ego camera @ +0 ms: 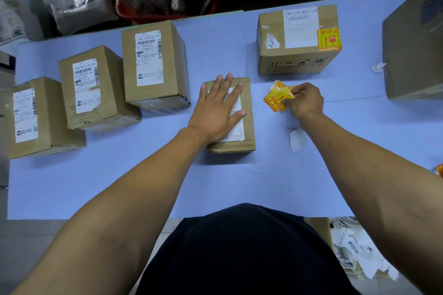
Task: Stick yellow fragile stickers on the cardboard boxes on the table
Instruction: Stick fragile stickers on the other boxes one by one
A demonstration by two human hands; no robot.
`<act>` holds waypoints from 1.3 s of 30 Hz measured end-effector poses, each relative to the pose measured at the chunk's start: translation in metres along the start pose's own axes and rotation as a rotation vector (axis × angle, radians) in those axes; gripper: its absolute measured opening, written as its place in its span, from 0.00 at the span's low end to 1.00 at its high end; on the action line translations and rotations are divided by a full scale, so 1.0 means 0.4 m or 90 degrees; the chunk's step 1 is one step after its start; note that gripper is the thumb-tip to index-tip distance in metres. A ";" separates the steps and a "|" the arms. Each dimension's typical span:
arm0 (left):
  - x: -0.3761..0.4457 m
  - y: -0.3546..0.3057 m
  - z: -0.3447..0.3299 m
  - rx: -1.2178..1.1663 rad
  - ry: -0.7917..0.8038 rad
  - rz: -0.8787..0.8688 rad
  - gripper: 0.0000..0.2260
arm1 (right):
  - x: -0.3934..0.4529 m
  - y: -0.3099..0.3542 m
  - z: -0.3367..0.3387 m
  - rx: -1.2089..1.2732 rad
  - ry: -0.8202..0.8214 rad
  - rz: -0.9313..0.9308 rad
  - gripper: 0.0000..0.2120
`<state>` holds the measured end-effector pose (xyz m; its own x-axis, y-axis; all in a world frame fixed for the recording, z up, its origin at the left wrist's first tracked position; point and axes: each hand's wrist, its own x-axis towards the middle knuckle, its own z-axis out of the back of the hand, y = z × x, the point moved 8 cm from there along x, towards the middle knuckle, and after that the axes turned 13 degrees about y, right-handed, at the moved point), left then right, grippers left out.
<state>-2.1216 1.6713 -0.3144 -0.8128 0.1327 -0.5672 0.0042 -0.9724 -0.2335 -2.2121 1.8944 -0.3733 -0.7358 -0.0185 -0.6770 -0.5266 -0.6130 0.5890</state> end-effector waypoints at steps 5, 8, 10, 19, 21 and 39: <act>-0.003 -0.002 0.009 -0.015 0.005 -0.004 0.29 | -0.002 -0.009 0.011 0.005 -0.006 -0.009 0.10; -0.007 -0.007 0.017 -0.025 0.009 -0.007 0.29 | -0.009 -0.015 0.015 0.027 -0.006 -0.013 0.07; -0.008 -0.010 0.023 -0.036 0.015 -0.007 0.28 | -0.020 -0.012 0.017 0.057 0.001 -0.014 0.10; -0.072 -0.044 0.097 -0.561 -0.149 0.021 0.17 | -0.207 0.092 0.002 0.340 0.164 0.071 0.06; -0.082 -0.063 0.067 -0.830 -0.083 0.044 0.14 | -0.260 0.121 -0.024 0.364 0.218 0.096 0.08; -0.194 -0.063 0.086 -1.161 -0.039 -0.091 0.04 | -0.424 0.252 -0.098 0.276 0.346 0.240 0.06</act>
<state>-2.0787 1.6791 -0.2376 -0.8813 0.1389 -0.4517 0.4626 0.4484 -0.7648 -2.1236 1.8047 -0.2166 -0.6453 -0.6156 -0.4523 -0.4848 -0.1276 0.8653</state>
